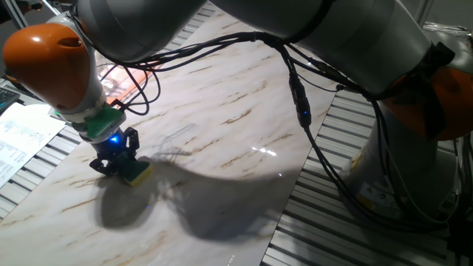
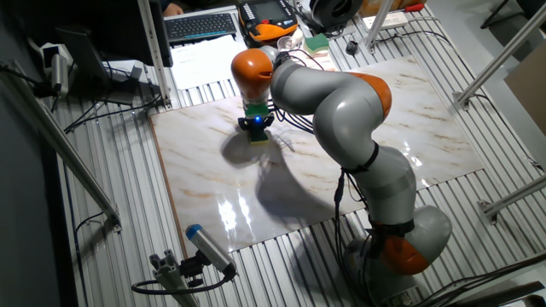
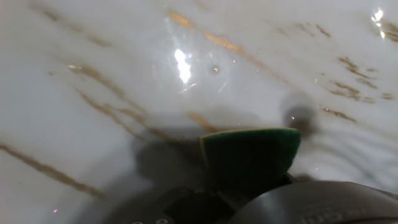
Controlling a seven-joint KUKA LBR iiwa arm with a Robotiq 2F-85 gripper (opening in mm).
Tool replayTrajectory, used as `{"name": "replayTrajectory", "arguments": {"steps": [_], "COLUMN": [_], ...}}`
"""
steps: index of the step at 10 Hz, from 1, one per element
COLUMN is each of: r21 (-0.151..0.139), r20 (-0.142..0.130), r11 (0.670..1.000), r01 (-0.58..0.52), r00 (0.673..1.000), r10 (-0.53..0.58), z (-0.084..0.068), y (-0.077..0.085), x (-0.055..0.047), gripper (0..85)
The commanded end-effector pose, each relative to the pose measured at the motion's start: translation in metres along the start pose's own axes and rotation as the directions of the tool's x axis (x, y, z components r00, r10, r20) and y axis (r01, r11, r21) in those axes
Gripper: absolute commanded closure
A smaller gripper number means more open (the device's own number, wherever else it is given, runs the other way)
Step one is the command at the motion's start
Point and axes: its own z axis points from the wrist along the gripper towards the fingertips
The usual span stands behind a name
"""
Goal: Clean the tabletop with a sponge
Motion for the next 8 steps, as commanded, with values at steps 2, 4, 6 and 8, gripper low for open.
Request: {"name": "replayTrajectory", "arguments": {"steps": [2,4,6,8], "r21": [0.001,-0.004,-0.010,-0.006], "r20": [-0.005,-0.006,-0.007,-0.006], "r11": [1.000,1.000,1.000,1.000], "r01": [0.006,0.016,0.024,0.029], "r00": [1.000,1.000,1.000,1.000], "r10": [-0.006,-0.016,-0.024,-0.029], "z": [-0.002,-0.003,-0.006,-0.007], "y": [-0.006,-0.012,-0.018,-0.022], "x": [-0.003,-0.008,-0.012,-0.014], "gripper": [85.0,85.0,85.0,85.0]}}
